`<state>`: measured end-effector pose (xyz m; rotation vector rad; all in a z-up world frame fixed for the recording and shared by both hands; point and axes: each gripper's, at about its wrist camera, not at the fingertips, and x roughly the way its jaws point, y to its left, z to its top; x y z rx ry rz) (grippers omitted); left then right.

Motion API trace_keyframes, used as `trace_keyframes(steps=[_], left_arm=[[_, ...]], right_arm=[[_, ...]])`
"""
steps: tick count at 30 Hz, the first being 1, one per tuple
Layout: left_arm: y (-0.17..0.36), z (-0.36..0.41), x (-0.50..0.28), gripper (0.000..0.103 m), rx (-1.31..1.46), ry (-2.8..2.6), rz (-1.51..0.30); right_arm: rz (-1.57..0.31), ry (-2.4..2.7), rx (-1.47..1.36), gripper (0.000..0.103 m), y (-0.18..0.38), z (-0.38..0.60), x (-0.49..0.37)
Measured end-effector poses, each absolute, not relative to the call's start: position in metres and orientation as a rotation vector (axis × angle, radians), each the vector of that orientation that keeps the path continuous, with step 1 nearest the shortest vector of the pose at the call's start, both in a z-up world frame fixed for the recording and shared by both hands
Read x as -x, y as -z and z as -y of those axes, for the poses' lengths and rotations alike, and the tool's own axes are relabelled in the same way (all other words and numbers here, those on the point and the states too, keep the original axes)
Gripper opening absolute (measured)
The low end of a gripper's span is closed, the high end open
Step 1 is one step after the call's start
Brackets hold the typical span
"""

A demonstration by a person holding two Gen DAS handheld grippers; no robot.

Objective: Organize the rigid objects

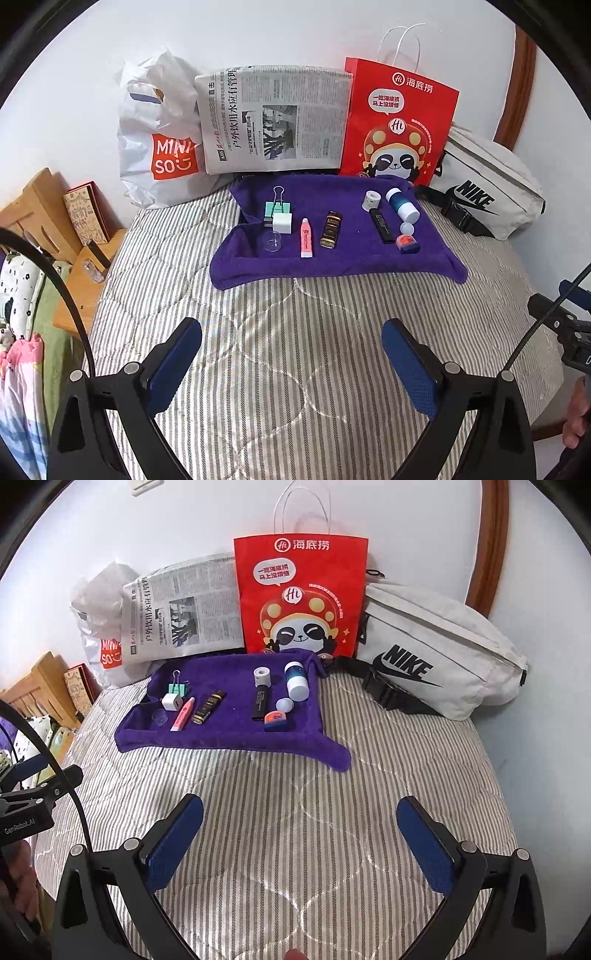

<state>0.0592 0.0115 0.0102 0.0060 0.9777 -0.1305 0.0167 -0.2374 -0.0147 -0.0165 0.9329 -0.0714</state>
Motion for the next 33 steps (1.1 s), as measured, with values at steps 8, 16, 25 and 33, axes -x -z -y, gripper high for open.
trace_keyframes(steps=[8,16,25,33], left_arm=[[-0.0134,-0.0166,-0.0558,0.099,-0.002,0.131,-0.974],[-0.0118,-0.0182,-0.0543,0.099,-0.008,0.126,-0.980],[-0.0112,-0.0168,-0.0529,0.099,-0.018,0.125,-0.983],[-0.0112,-0.0156,-0.0512,0.099,-0.026,0.125,-0.988]], right_arm=[[-0.924,0.074,0.031,0.103,0.0110,0.2344,-0.0138],[-0.925,0.077,0.037,0.103,0.0107,0.2359,-0.0112],[-0.927,0.079,0.035,0.103,0.0107,0.2373,-0.0112],[-0.928,0.079,0.037,0.103,0.0112,0.2368,-0.0107]])
